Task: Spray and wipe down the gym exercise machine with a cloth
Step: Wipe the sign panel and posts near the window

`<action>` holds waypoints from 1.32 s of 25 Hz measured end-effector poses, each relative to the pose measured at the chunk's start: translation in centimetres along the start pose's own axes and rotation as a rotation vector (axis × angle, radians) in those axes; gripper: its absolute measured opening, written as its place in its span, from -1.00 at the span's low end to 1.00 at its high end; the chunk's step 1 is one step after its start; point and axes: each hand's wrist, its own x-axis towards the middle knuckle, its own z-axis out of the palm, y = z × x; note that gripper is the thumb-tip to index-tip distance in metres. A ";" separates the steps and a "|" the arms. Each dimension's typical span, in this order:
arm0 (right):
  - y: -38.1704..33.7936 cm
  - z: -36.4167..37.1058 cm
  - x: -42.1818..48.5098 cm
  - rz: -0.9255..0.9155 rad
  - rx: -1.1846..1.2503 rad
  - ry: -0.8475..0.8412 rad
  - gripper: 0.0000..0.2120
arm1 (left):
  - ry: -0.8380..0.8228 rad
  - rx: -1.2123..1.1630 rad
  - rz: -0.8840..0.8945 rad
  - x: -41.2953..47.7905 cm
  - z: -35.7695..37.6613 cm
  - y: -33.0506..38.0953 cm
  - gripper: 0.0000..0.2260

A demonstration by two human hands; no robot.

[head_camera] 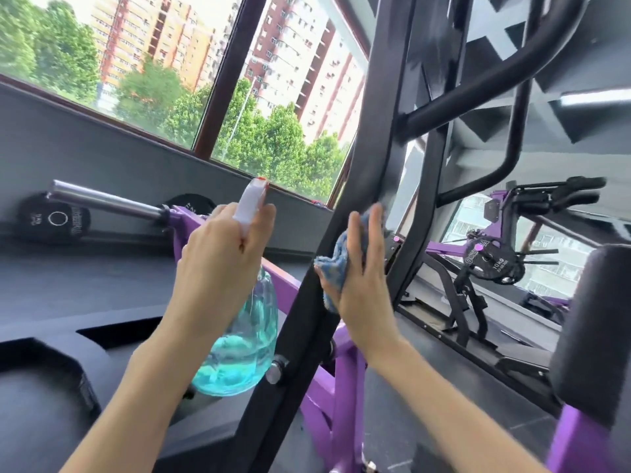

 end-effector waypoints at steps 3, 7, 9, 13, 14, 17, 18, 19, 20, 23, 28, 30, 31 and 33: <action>1.7 -2.0 4.9 -0.163 -0.023 0.000 -0.46 | -0.047 0.038 -0.004 -0.3 0.1 -0.7 -0.54; -0.4 0.8 0.2 -0.218 -0.073 -0.028 -0.63 | -0.056 0.070 -0.067 -1.5 1.0 -2.4 -0.57; -1.8 3.2 -7.4 -0.429 -0.087 -0.236 -0.72 | -0.060 0.049 -0.086 -1.9 1.1 -2.5 -0.58; 0.4 2.8 -8.6 -0.771 -0.140 -0.350 -0.57 | -0.072 0.059 -0.063 -2.6 1.2 -1.1 -0.58; 1.1 1.9 -6.6 -0.705 -0.127 -0.274 -0.58 | -0.071 0.049 -0.062 -2.7 1.4 -1.0 -0.59; 1.9 0.5 -0.5 0.002 0.129 0.130 -0.56 | -0.053 0.038 -0.066 -2.8 1.9 -1.3 -0.60; 0.9 1.2 0.2 0.302 0.334 0.259 -0.51 | -0.047 0.041 -0.063 -2.7 2.1 -1.4 -0.60; -0.7 2.1 -0.4 0.530 0.525 0.335 -0.45 | -0.049 0.040 -0.058 -2.8 2.4 -1.3 -0.59; -2.6 3.4 -2.0 0.669 0.643 0.347 -0.38 | -0.052 0.041 -0.050 -2.8 2.6 -1.3 -0.59; -8.5 4.1 -8.5 0.787 0.834 0.096 -0.18 | -0.054 0.051 -0.017 -2.8 2.7 -1.1 -0.62; -7.7 3.1 -4.1 0.958 0.784 0.122 -0.22 | -0.078 0.068 0.009 -3.8 3.1 -1.1 -0.68; -7.0 3.8 -3.7 0.873 0.608 0.244 -0.29 | -0.147 0.093 0.031 -4.6 3.5 -1.0 -0.73; -6.8 4.7 -5.4 0.820 0.572 0.259 -0.32 | -0.182 0.097 0.046 -5.0 3.7 -0.9 -0.76; -8.2 5.9 -10.1 0.819 0.719 0.215 -0.37 | -0.235 0.088 0.065 -5.7 3.9 -1.0 -0.74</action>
